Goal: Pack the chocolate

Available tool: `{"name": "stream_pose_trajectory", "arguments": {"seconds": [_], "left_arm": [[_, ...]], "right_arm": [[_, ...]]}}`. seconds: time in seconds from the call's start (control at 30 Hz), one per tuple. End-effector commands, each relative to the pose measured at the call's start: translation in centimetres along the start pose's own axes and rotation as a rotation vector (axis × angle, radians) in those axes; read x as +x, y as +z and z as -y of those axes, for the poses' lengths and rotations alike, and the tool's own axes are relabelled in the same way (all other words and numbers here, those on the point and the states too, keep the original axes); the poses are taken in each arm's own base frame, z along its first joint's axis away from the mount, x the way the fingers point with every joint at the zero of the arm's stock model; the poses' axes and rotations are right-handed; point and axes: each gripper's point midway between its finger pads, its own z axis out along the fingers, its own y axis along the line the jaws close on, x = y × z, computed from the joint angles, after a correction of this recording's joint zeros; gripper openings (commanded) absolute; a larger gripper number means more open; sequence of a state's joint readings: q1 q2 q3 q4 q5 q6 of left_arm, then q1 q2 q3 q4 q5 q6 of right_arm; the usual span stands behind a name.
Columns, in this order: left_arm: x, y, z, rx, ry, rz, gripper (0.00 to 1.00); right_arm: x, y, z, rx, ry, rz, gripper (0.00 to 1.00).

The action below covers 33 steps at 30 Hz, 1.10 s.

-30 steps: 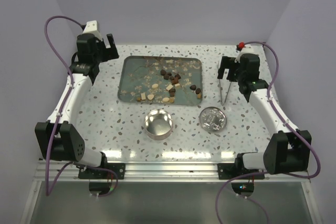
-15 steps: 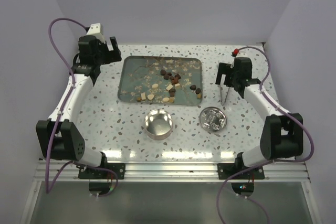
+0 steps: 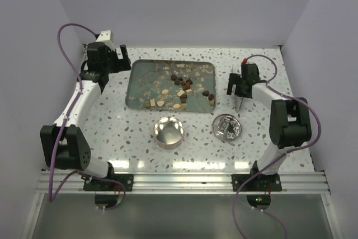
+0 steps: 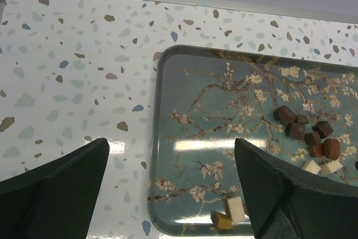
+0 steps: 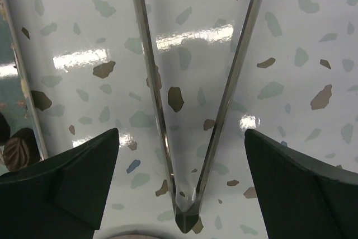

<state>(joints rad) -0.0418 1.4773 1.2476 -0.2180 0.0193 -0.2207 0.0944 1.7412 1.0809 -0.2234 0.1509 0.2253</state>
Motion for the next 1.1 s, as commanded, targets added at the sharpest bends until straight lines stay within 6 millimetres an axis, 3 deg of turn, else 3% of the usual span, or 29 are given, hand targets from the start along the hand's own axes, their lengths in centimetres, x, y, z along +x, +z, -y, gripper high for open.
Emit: {"name": "stream_pose_trajectory", "arguments": {"seconds": [0.0, 0.4, 0.7, 0.9, 1.07], "left_arm": [[-2.0, 0.1, 0.7, 0.030, 0.027, 0.076, 1.00], [-2.7, 0.4, 0.9, 0.039, 0.038, 0.088, 1.00], [-2.2, 0.5, 0.3, 0.011, 0.039, 0.079, 1.00], [-2.2, 0.5, 0.1, 0.004, 0.046, 0.075, 1.00], [-1.9, 0.8, 0.0, 0.003, 0.049, 0.069, 1.00]], "right_arm": [[-2.5, 0.5, -0.1, 0.021, 0.027, 0.060, 0.96], [-1.1, 3.5, 0.4, 0.069, 0.005, 0.004, 0.94], [-0.6, 3.9, 1.0, 0.103, -0.009, -0.019, 0.65], [-2.4, 1.9, 0.9, 0.087, -0.028, 0.028, 0.61], [-5.2, -0.9, 0.5, 0.059, -0.041, 0.089, 0.61]]}}
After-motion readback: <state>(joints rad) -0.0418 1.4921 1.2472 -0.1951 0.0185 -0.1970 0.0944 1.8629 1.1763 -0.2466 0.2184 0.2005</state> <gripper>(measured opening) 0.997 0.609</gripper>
